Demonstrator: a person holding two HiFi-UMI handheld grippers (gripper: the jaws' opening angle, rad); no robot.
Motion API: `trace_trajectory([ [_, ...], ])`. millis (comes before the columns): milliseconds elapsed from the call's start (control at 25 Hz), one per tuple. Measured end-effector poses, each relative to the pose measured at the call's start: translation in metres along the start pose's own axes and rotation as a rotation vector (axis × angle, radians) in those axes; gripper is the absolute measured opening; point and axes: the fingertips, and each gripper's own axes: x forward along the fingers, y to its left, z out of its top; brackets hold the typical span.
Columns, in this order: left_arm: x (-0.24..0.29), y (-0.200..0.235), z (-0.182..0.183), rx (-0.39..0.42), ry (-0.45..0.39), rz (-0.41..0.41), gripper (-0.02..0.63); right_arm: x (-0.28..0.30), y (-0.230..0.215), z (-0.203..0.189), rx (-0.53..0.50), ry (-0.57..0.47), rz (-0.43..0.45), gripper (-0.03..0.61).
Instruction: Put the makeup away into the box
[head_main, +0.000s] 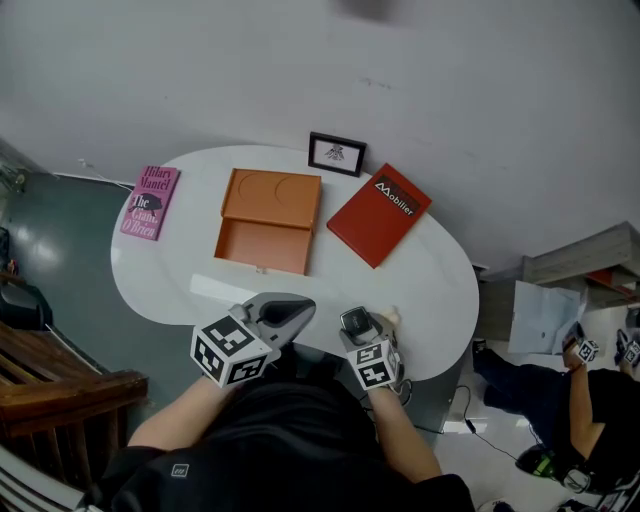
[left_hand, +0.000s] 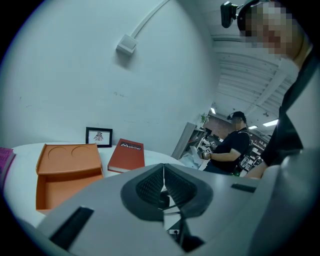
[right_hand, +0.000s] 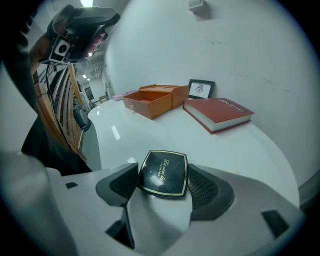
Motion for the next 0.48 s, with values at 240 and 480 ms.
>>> trace_trajectory([
  [240, 0.0, -0.007, 0.001, -0.002, -0.012, -0.002, 0.015, 0.001, -0.004, 0.0, 0.07, -0.03, 0.02, 0.27],
  [480, 0.0, -0.012, -0.001, -0.013, -0.02, 0.003, 0.014, -0.011, -0.018, -0.003, 0.177, -0.078, 0.013, 0.27],
])
